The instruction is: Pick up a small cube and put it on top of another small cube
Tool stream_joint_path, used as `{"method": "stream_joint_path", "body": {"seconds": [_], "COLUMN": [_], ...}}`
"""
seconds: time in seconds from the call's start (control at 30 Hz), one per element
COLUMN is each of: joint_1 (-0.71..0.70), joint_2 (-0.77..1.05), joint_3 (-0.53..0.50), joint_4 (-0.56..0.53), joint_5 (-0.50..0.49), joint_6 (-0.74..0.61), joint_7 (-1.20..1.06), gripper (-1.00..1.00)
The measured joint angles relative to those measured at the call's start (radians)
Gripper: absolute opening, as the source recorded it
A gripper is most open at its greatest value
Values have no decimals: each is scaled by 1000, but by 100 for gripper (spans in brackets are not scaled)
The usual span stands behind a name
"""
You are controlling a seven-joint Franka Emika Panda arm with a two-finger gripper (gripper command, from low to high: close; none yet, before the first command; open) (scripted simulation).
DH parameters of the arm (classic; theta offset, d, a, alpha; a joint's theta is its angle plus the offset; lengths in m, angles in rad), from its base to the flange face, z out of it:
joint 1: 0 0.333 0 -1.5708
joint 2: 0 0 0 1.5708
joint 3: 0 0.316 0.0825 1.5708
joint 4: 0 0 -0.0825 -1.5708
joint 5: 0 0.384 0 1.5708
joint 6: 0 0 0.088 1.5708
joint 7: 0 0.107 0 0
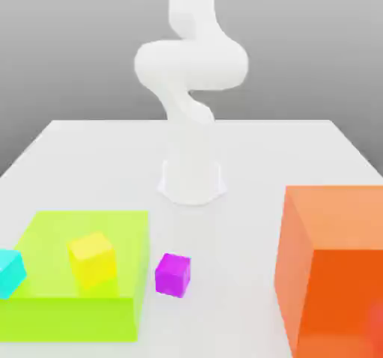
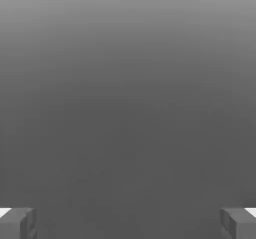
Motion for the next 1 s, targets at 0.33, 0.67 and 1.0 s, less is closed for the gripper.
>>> {"method": "stream_joint_path", "body": {"seconds": [0.33, 0.67, 1.0], "joint_1": [77, 152, 214], "joint_2": [241, 478, 743], "joint_3": [-112, -245, -306], "joint_4": [-195, -387, -548], "joint_5": [-84, -120, 36], "joint_6": [181, 360, 560], "joint_7": [-382, -794, -1284], "gripper": [0, 0, 0]}}
